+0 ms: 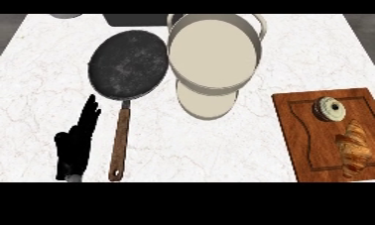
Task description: Pick the croissant from the cutting board and place it in the tiered basket
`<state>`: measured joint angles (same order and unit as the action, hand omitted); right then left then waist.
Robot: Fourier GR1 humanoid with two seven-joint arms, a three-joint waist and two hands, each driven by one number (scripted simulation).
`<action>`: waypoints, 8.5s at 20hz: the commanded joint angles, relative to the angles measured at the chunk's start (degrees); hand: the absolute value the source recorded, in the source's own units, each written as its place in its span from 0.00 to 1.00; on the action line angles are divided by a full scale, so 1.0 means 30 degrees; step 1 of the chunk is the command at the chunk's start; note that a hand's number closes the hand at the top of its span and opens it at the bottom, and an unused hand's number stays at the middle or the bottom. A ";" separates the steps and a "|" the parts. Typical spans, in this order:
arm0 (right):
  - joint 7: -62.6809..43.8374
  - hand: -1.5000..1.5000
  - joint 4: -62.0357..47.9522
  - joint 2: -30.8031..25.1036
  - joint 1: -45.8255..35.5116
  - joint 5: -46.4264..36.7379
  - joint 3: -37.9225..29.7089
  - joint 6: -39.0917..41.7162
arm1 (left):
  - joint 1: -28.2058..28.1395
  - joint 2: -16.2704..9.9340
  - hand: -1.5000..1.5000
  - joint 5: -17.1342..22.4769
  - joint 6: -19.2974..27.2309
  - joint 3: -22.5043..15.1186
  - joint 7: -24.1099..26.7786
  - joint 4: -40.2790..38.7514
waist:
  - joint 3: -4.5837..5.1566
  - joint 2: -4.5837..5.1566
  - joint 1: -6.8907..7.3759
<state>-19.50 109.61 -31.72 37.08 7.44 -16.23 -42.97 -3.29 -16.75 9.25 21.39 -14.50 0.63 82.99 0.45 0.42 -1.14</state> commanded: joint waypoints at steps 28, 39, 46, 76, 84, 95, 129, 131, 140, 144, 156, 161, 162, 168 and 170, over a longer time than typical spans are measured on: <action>-2.1919 0.00 0.1638 -0.7212 -0.4962 -0.8423 0.5242 0.6751 | 0.0493 0.1068 0.50 -0.0631 -0.0731 -0.0574 0.0043 -0.1474 | -0.0069 0.0140 0.1349; -2.1923 0.00 -0.2150 -0.5634 -0.8066 -0.7699 0.7424 0.8703 | 0.0759 0.1300 0.50 -0.1184 -0.0302 -0.0478 -0.0255 -0.1820 | -0.0087 0.0108 0.1081; -2.1920 0.00 -0.4161 -0.5260 -1.0071 -0.6977 0.7498 0.9699 | -0.0054 0.0702 0.50 -0.0998 -0.0748 -0.0216 -0.0395 -0.0706 | -0.0098 -0.0028 0.1021; -1.8436 1.00 -1.0192 -0.0557 -1.3281 -0.8909 0.7852 0.9546 | -0.0274 0.1605 0.50 -0.1682 -0.0696 0.0289 -0.0892 -0.0577 | -0.0154 -0.0108 0.0558; -1.3231 1.00 -0.8420 -0.1847 -1.2732 -1.1176 1.1153 1.2209 | -0.0866 0.1275 0.50 -0.1288 -0.1577 0.0932 0.0400 -0.1154 | -0.0129 -0.0079 0.0880; -0.5451 1.00 0.0399 -0.3678 -1.2503 -1.2747 1.5446 1.3921 | 0.0030 0.1156 0.50 -0.1454 -0.1443 0.1355 -0.0604 -0.1370 | -0.0139 -0.0244 0.0044; -1.3904 1.00 0.1428 -0.5191 -2.7302 -0.4690 0.8700 1.6062 | -0.0518 0.2342 0.50 -0.2571 -0.1988 0.0718 -0.0601 -0.1046 | -0.0116 -0.0053 0.0913; -1.3802 1.00 -0.0101 -0.3891 -2.8657 -0.5558 1.0143 1.6094 | 0.0420 0.2263 0.50 -0.2717 -0.1693 0.1089 -0.1233 -0.0970 | -0.0111 -0.0042 0.0982; -1.2705 1.00 -0.4007 0.0153 -3.0473 -0.8459 1.2306 1.6472 | -0.1030 0.2273 0.50 -0.2579 -0.2182 0.1487 -0.0054 -0.1131 | -0.0130 -0.0119 0.0707; -1.0986 1.00 -0.7319 0.1492 -3.0784 -1.0044 1.2477 1.6030 | -0.0885 0.2495 0.50 -0.2832 -0.1942 0.1363 -0.0641 -0.0533 | -0.0141 -0.0097 0.0743; -0.8345 0.00 -1.0668 0.6536 -2.8660 -0.8671 0.9837 1.1884 | 0.0068 0.2504 0.50 -0.2670 -0.2355 0.2021 -0.0704 -0.1249 | -0.0159 -0.0045 0.0599; -0.6487 0.00 -1.0412 0.7355 -2.8094 -0.7575 0.8067 1.0721 | -0.0574 0.2569 0.50 -0.2909 -0.2206 0.1844 -0.0963 -0.0644 | -0.0162 -0.0130 0.0525; -0.5630 0.00 -1.0732 0.7318 -2.8348 -0.7072 0.7228 1.0412 | -0.0269 0.2349 0.50 -0.2712 -0.2336 0.2186 -0.1259 -0.0774 | -0.0165 -0.0094 0.0563; -0.5737 0.00 -0.8181 0.6607 -2.8049 -0.7541 0.5329 0.8442 | -0.0722 0.2211 0.50 -0.2599 -0.2558 0.2445 -0.1003 -0.0324 | -0.0158 -0.0222 0.0310; -0.5560 0.00 -0.8516 0.5752 -2.7994 -0.8468 0.4322 0.7224 | -0.1038 0.2840 0.50 -0.3135 -0.1952 0.1879 -0.0879 -0.0455 | -0.0160 -0.0201 0.0283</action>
<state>-36.47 82.23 -11.31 -47.83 -16.15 1.55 -17.02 -3.78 -8.93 0.33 14.83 -8.08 -0.70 81.85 -0.20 -0.42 0.03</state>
